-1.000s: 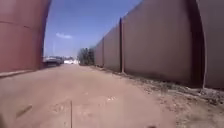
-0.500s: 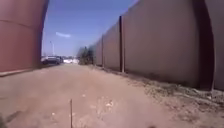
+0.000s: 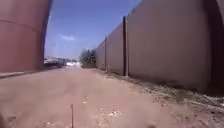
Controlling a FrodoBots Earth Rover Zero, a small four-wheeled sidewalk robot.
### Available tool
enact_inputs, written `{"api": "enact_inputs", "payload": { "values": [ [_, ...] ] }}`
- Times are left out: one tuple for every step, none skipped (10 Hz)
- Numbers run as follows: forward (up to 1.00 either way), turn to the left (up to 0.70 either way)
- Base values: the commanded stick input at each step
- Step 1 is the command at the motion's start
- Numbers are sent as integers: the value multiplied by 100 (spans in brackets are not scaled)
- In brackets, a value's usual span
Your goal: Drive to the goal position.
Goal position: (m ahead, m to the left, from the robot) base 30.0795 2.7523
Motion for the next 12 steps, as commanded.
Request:
{"api": "enact_inputs", "payload": {
  "values": [
    [100, 27],
    [100, 20],
    [100, 11],
    [100, 2],
    [100, 0],
    [100, 0],
    [100, 0],
    [100, 7],
    [100, 16],
    [100, 25],
    [100, 20],
    [100, 11]
  ]
}}
